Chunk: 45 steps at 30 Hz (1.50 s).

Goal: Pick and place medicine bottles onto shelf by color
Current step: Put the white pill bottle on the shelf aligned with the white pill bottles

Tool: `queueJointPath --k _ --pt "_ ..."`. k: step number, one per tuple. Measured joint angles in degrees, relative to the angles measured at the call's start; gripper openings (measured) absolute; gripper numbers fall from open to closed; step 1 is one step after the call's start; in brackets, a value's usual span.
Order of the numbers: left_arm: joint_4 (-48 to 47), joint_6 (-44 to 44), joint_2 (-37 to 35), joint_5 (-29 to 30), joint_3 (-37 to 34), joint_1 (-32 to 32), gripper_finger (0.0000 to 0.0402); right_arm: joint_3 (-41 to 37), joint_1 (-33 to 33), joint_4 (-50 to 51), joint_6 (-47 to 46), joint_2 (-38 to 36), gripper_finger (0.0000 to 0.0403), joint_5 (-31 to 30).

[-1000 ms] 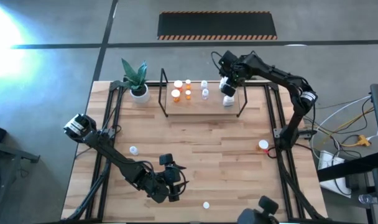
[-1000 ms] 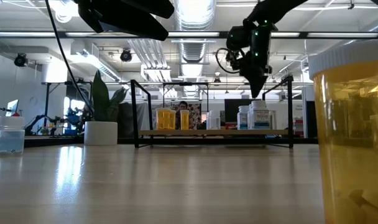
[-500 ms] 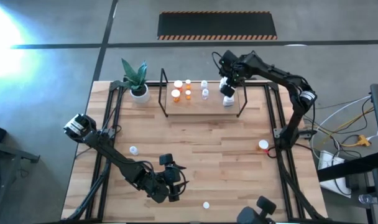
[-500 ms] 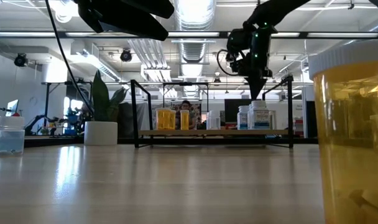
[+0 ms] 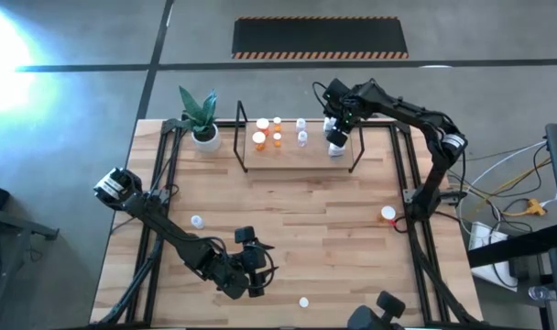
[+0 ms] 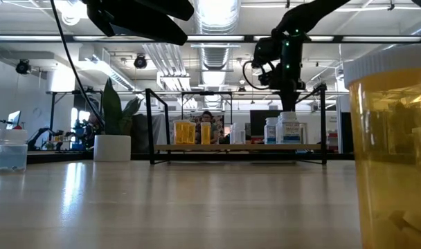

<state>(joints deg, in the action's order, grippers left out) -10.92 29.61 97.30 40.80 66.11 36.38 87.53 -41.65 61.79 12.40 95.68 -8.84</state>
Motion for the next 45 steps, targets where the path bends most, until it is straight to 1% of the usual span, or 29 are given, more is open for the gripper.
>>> queueJointPath --k 4,7,11,22,27,30,33,36,39,45 --pt "0.00 0.00 0.00 0.00 0.00 0.00 0.0244 -0.04 0.13 -1.08 0.01 0.00 0.0012 0.61" --pt "0.00 0.02 0.00 0.00 0.00 0.00 0.0244 -0.04 0.11 -1.65 -0.29 0.00 0.0012 3.11" --pt "0.02 0.02 0.00 0.00 0.00 0.00 0.0244 -0.07 0.21 -2.53 -0.87 0.00 0.0012 4.39" --pt "0.02 0.02 0.00 0.00 0.00 0.00 0.0244 0.02 0.39 -2.77 -0.85 0.00 0.0012 4.39" --pt "0.02 0.02 0.00 0.00 0.00 0.00 0.0244 1.61 0.50 -1.87 -0.87 -0.42 0.0012 4.41" --pt "0.02 0.02 0.00 0.00 0.00 0.00 0.0244 2.21 1.18 -1.04 -1.24 -1.76 0.0012 4.39" --pt "0.03 0.02 0.00 0.01 0.00 0.00 0.0244 2.21 2.81 2.88 -0.77 -2.76 0.0012 5.05" --pt "0.03 0.02 0.00 0.00 0.00 0.00 0.0244 1.85 4.60 7.53 0.51 -3.46 0.0012 7.67" --pt "0.04 0.02 0.00 0.00 0.00 0.00 0.0244 0.66 6.00 8.43 0.52 -3.74 0.0012 10.60" --pt "0.07 0.02 0.00 0.01 0.00 0.02 0.0244 -0.72 7.17 5.89 1.09 -3.21 0.0012 8.18"
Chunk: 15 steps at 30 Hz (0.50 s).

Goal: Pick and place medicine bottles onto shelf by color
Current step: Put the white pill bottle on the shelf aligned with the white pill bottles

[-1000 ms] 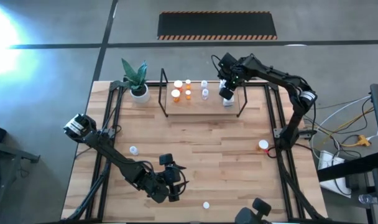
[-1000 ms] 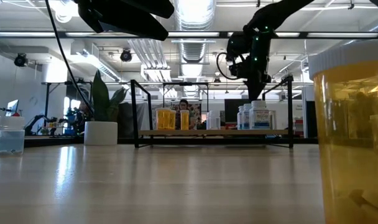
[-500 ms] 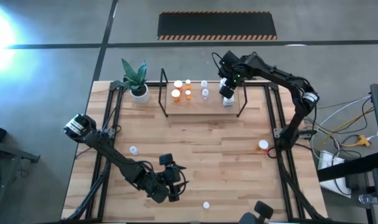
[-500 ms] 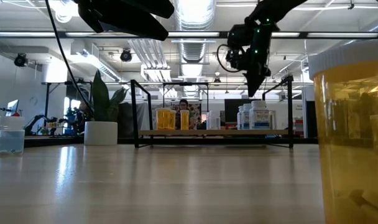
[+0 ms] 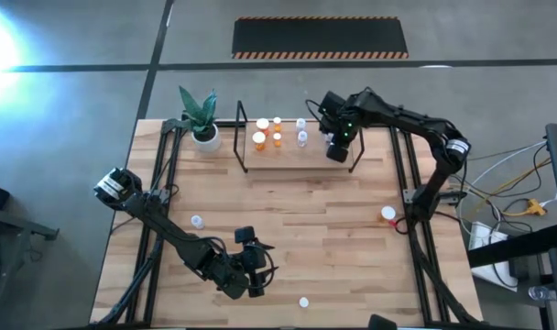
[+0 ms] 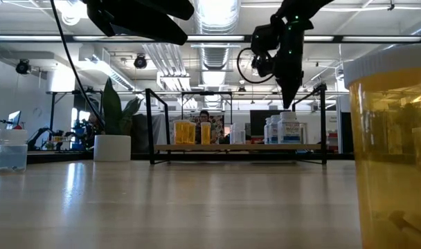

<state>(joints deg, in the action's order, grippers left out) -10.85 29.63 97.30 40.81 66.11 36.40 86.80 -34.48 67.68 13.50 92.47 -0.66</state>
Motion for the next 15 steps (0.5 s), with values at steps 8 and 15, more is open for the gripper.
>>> queueJointPath --k 8,15 --pt "0.11 0.00 0.00 0.01 0.00 0.00 0.0244 -0.16 -0.02 -0.85 -0.28 1.46 0.0012 -1.43" --pt "0.17 0.04 0.00 0.01 0.00 0.02 0.0244 -0.33 -0.02 -3.25 0.04 2.03 0.0012 -1.83"
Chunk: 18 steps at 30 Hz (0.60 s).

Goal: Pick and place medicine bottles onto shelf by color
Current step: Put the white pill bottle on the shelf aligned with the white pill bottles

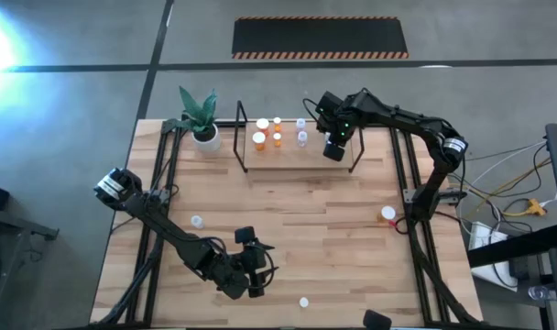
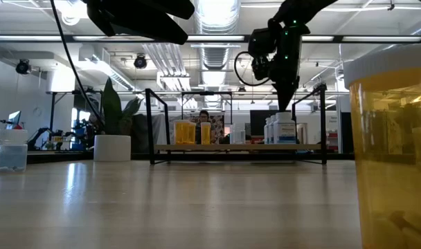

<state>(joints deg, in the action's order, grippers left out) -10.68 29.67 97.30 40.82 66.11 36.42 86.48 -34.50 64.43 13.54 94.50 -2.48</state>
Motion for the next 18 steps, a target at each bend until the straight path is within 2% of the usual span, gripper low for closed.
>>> queueJointPath --k 5,18 --pt "-0.03 0.00 0.00 -0.02 0.00 0.02 0.0244 0.04 0.00 -2.76 0.17 0.07 0.0012 -0.56" --pt "-0.04 0.00 0.00 -0.02 0.00 0.00 0.0244 0.04 0.00 -1.32 1.51 -1.26 0.0012 -0.56"
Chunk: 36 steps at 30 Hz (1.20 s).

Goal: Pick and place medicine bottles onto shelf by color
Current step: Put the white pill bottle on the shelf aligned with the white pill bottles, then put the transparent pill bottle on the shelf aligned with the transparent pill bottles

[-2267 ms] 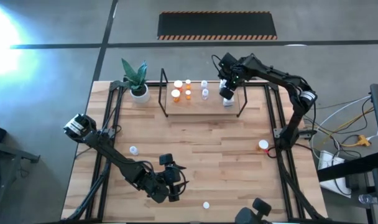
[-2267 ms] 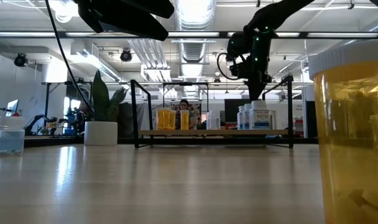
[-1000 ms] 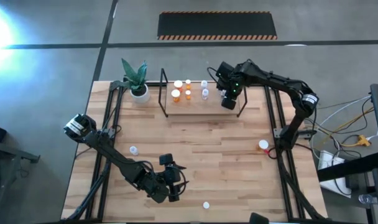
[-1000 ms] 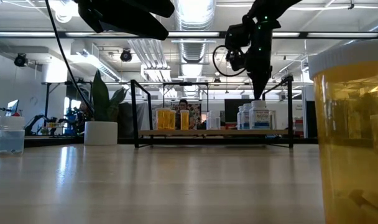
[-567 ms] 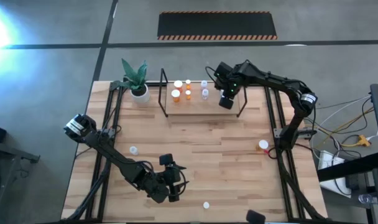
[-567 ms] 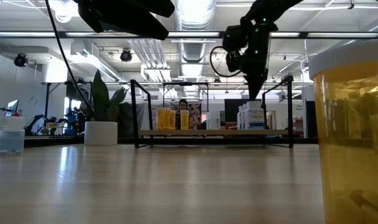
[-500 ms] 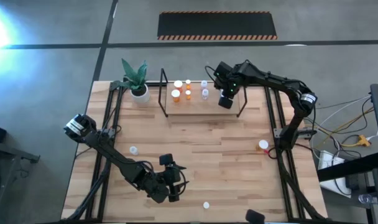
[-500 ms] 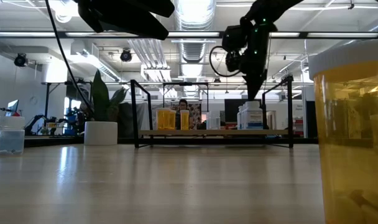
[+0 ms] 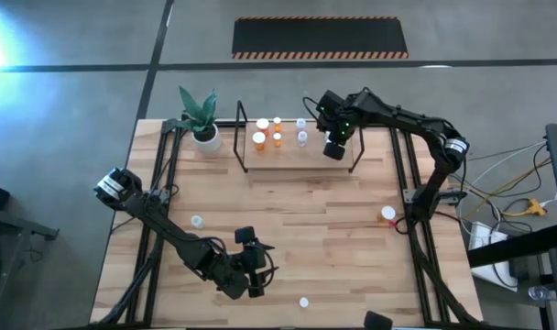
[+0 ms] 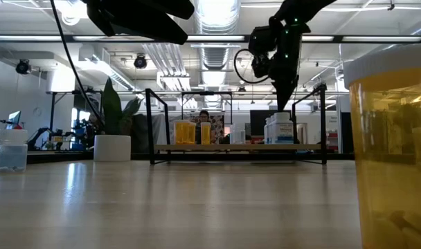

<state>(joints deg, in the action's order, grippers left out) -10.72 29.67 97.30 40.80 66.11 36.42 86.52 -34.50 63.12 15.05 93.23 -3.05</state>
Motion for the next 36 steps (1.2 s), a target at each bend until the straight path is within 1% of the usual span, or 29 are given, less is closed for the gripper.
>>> queueJointPath --k 6,9,12,15,17,18,20,22,24,26,28,31,34,36 --pt "-0.02 0.02 0.00 -0.01 0.00 0.00 0.0244 -0.02 1.13 -0.39 0.58 -4.83 0.0012 -0.03" --pt "-0.24 0.02 0.00 0.02 0.00 0.02 0.0244 -1.64 4.59 -1.82 -2.01 -9.06 0.0012 -0.13" --pt "-0.26 0.04 0.00 0.09 0.00 0.16 0.0244 -6.19 10.75 -5.78 -5.39 -14.69 0.0012 -0.06" --pt "-0.67 0.02 -0.06 0.17 0.02 0.81 0.0244 -12.88 19.26 -11.16 -9.07 -20.51 0.0012 -0.04" --pt "-5.32 0.23 -0.47 0.08 0.91 2.41 0.0244 -17.99 26.03 -15.58 -11.54 -24.36 0.0012 -0.14" --pt "-9.31 1.53 -0.69 -0.16 1.76 3.50 0.0244 -20.60 29.69 -18.09 -13.02 -26.06 0.0012 -0.73" --pt "-18.94 7.60 -1.26 -0.83 3.75 6.03 0.0244 -25.83 37.15 -24.15 -16.56 -28.81 0.0012 -3.99" --pt "-29.69 16.93 -1.93 -1.80 5.78 8.38 0.0244 -30.82 44.58 -30.23 -19.43 -30.36 0.0012 -8.83" --pt "-38.14 26.54 -2.90 -4.21 7.18 10.21 0.0244 -35.15 51.15 -36.38 -21.35 -30.78 0.0012 -13.76" --pt "-44.78 34.51 -3.84 -7.38 7.14 11.83 0.0244 -38.38 56.46 -42.64 -21.55 -30.09 0.0012 -17.30" --pt "-49.20 41.68 -4.44 -11.33 6.00 13.34 0.0244 -40.44 60.35 -47.01 -21.55 -28.78 0.0012 -19.03" --pt "-56.07 52.15 -5.12 -16.55 3.41 15.00 0.0244 -41.69 64.51 -51.24 -22.39 -26.10 0.0012 -19.51" --pt "-62.26 67.34 -5.41 -16.99 0.11 15.58 0.0244 -41.77 67.60 -54.71 -23.10 -22.99 0.0012 -19.89" --pt "-63.92 76.27 -5.71 -18.61 -2.17 15.58 0.0244 -41.77 69.23 -57.05 -23.02 -20.68 0.0012 -20.65"
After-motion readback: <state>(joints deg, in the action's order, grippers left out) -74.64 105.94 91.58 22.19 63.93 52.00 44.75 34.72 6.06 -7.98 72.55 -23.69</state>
